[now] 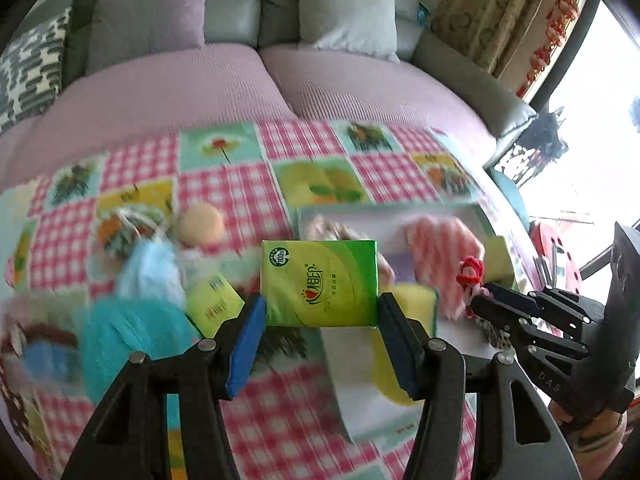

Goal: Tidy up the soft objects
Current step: 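Carry the tissue packet and red ribbon toy over the white tray, then lower the tissue packet into the tray and open the left gripper while the right holds the red toy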

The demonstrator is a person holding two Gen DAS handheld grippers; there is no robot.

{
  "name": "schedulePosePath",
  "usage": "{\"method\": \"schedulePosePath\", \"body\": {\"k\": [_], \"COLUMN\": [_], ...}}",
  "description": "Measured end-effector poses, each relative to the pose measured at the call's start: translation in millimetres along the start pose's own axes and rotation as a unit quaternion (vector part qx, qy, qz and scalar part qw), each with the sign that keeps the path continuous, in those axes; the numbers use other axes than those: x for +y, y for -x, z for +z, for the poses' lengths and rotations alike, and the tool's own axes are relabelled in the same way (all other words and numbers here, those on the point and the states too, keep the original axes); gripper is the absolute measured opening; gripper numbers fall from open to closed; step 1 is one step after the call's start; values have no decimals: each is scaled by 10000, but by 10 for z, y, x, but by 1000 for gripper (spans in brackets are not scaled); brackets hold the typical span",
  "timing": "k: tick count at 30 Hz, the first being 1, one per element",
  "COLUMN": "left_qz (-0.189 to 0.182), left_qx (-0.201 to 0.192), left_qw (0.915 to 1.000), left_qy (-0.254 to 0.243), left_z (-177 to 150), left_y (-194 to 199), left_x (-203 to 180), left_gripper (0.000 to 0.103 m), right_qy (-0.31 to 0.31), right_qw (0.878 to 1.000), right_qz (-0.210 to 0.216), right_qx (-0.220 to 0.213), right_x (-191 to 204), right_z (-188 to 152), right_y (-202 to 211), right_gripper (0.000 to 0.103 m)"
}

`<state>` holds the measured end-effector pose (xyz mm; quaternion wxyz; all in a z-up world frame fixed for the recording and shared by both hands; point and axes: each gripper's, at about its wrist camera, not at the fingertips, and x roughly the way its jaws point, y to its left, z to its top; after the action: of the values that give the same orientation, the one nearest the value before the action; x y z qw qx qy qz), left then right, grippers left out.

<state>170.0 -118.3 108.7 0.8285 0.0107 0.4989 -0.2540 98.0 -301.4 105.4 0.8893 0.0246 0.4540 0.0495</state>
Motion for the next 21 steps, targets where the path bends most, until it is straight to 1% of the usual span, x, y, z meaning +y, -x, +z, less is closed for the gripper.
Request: {"method": "schedulePosePath", "body": {"k": [2, 6, 11, 14, 17, 21], "left_qz": [-31, -124, -301, -341, -372, -314], "left_qx": [89, 321, 515, 618, 667, 697], "left_qw": [9999, 9993, 9978, 9968, 9965, 9966], "left_qy": [33, -155, -296, -362, -351, -294], "left_z": [-83, -227, -324, -347, -374, -405], "left_y": [-53, -159, -274, -367, -414, -448], "left_x": [-45, -210, -413, -501, -543, -541], "left_gripper": [59, 59, 59, 59, 59, 59], "right_qy": [-62, -162, -277, -395, -460, -538], "right_qw": [10000, 9997, 9991, 9984, 9977, 9967], "right_qz": [-35, -105, -153, -183, -206, -197], "right_qx": [48, 158, 290, 371, 454, 579], "right_x": [-23, -77, -156, -229, -276, -321], "right_z": [-103, -298, -475, -556, -633, -730], "right_y": [14, 54, 73, 66, 55, 4], "right_gripper": [18, 18, 19, 19, 19, 19]}}
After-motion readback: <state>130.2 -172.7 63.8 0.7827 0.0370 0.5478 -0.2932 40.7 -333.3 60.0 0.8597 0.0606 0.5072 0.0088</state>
